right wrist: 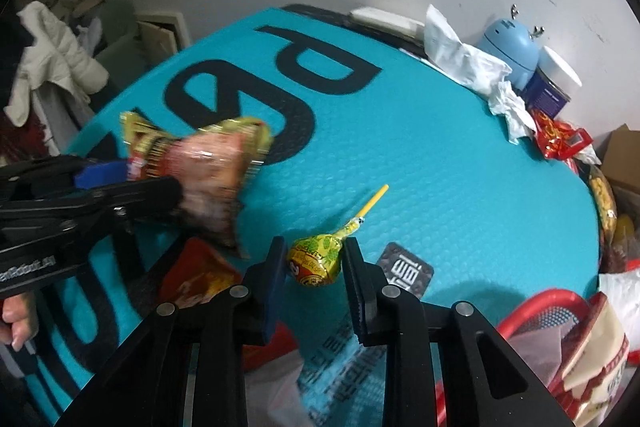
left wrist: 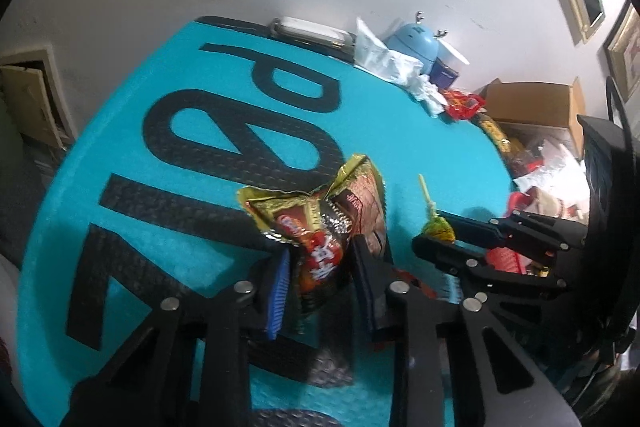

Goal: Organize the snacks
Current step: 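Close the right tool around the yellow lollipop while the left tool holds the gold chip bag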

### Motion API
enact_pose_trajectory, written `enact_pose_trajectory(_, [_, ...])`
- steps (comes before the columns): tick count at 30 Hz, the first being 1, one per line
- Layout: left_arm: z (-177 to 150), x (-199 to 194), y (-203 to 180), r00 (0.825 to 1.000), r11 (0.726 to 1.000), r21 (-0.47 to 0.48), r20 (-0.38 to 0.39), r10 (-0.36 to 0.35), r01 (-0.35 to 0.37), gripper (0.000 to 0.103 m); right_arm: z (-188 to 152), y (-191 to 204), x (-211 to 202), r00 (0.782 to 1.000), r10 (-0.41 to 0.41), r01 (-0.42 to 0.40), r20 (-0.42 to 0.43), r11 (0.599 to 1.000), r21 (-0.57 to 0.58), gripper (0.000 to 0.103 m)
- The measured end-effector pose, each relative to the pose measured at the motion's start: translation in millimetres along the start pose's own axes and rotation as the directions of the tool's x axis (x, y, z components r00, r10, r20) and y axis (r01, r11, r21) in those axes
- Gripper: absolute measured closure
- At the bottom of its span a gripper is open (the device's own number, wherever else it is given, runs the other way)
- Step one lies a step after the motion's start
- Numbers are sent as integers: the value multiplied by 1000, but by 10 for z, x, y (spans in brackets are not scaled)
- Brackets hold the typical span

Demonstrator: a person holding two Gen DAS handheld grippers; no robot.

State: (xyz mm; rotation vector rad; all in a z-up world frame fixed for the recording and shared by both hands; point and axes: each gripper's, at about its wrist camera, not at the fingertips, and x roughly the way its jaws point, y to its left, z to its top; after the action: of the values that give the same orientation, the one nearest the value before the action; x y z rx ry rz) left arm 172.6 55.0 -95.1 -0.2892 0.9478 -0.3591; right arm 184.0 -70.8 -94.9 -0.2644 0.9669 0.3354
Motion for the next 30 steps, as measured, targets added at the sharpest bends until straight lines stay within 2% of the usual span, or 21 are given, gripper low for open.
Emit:
enact_pose_trajectory(5, [-62, -52, -94, 1000, 1000, 12, -8, 12, -12, 82, -26, 20, -130, 999, 18, -18, 35, 1000, 4, 76])
enact_pose_trajectory(16, [-297, -421, -195, 999, 999, 7, 17, 44, -44, 85, -197, 84, -417, 993, 79, -82, 85, 996, 29, 76])
enact_pose_trajectory(24, [-694, -708, -196, 998, 997, -33, 4, 63, -63, 89, -405, 235, -633, 987, 119, -123, 107, 992, 31, 75])
enact_pose_trajectory(30, [-954, -874, -284, 994, 995, -12, 19, 104, -104, 89, -600, 364, -786, 983, 141, -146, 120, 989, 29, 75])
